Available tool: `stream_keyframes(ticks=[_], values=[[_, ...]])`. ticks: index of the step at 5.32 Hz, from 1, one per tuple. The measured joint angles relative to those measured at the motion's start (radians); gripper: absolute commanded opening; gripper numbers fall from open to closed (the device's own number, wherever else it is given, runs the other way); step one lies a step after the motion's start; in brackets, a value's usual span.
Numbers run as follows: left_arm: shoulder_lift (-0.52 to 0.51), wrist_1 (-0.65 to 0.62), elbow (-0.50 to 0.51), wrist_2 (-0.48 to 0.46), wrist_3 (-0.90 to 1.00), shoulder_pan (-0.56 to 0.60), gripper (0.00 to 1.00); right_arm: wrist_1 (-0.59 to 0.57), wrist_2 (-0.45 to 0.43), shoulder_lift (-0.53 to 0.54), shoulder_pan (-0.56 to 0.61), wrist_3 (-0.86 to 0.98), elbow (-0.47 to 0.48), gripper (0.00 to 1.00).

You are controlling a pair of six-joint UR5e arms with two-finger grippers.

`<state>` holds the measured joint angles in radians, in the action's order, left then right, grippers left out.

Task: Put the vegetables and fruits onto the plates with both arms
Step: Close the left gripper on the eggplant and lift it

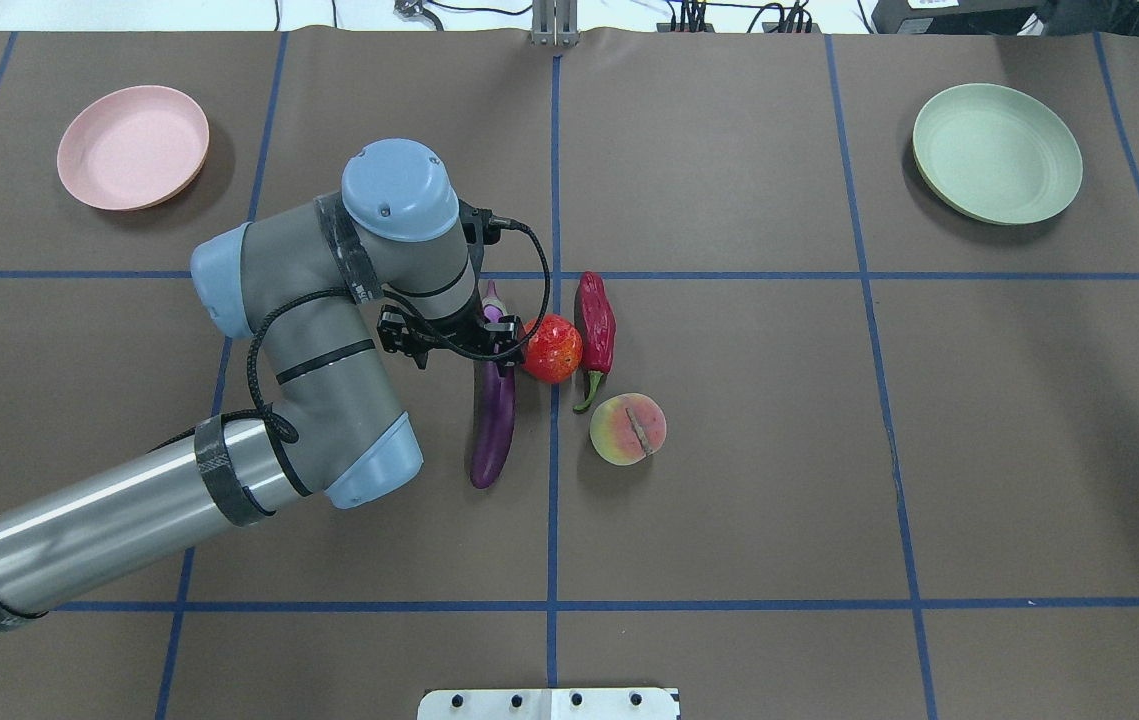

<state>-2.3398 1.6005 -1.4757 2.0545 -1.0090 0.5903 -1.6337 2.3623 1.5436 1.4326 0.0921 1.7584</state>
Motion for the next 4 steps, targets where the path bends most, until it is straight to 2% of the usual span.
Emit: stream_keyframes(ticks=[2,3,4], values=[[-0.02,0.002,0.026,-0.003,-0.003,-0.028,0.96,0.006,0.002,0.0,-0.001,0.0,0.001,1.0],[-0.027,0.002,0.036,-0.018,-0.007,-0.048,0.81,0.014,0.004,0.002,-0.001,0.0,0.001,1.0],[-0.032,0.003,0.049,-0.041,-0.011,-0.07,0.37,0.018,0.004,0.005,-0.002,-0.001,0.0,1.0]])
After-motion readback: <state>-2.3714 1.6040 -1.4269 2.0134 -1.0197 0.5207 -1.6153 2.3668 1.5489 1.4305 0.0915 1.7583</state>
